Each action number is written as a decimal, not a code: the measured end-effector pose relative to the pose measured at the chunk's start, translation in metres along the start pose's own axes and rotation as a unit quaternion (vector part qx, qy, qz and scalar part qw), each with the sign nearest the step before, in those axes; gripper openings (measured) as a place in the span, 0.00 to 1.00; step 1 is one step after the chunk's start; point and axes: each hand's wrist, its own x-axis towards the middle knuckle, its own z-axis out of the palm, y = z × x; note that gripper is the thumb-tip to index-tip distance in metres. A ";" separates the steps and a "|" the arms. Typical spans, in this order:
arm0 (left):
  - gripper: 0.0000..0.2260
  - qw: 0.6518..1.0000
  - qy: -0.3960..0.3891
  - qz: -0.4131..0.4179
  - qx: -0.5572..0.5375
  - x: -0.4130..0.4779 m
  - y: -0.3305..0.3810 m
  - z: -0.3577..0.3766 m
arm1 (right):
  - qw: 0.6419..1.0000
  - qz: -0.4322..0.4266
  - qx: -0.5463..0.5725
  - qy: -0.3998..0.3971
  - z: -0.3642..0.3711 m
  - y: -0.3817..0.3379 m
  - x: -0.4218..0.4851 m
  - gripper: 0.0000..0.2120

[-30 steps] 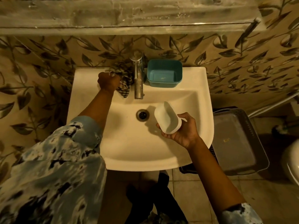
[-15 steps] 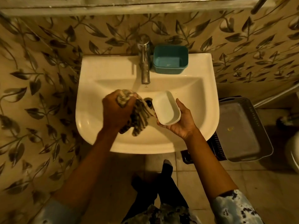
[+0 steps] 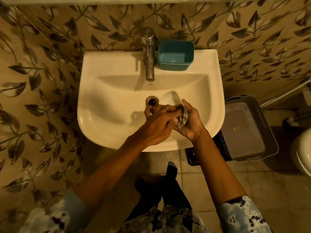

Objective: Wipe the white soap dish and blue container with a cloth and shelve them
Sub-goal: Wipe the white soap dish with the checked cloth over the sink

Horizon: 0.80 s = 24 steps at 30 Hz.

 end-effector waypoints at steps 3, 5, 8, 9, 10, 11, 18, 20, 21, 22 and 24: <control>0.21 0.991 -0.049 0.050 0.115 0.001 -0.011 0.001 | 1.000 0.011 0.004 0.008 -0.008 0.007 -0.006 0.28; 0.20 0.988 -0.023 0.054 0.145 0.007 -0.011 0.000 | 1.000 0.013 0.023 0.008 -0.009 0.012 -0.007 0.26; 0.19 0.976 0.077 0.035 0.202 0.017 -0.005 0.008 | 1.000 0.002 0.030 0.003 -0.008 0.008 -0.006 0.23; 0.19 0.971 0.099 0.018 0.215 0.022 -0.003 0.011 | 0.999 0.000 0.032 0.002 -0.006 0.007 -0.006 0.23; 0.17 0.968 0.109 -0.007 0.226 0.028 0.000 0.012 | 0.999 0.000 0.032 0.004 -0.005 0.006 -0.006 0.22; 0.15 0.964 0.113 -0.038 0.237 0.034 0.002 0.011 | 1.000 0.002 0.028 0.010 -0.003 0.006 -0.006 0.21; 0.08 0.934 0.099 -0.093 0.330 0.051 0.019 0.011 | 0.994 -0.045 -0.072 0.070 -0.009 -0.004 -0.006 0.16; 0.08 0.936 0.073 -0.093 0.333 0.056 0.022 0.009 | 0.990 -0.057 -0.098 0.080 -0.010 -0.008 -0.007 0.14; 0.08 0.936 0.048 -0.097 0.336 0.060 0.023 0.005 | 0.989 -0.064 -0.104 0.083 -0.011 -0.010 -0.007 0.14; 0.10 0.937 0.018 -0.103 0.334 0.064 0.023 0.001 | 0.988 -0.074 -0.108 0.087 -0.012 -0.012 -0.007 0.13; 0.14 0.946 -0.041 -0.117 0.300 0.067 0.026 -0.007 | 0.986 -0.090 -0.116 0.082 -0.012 -0.017 -0.007 0.13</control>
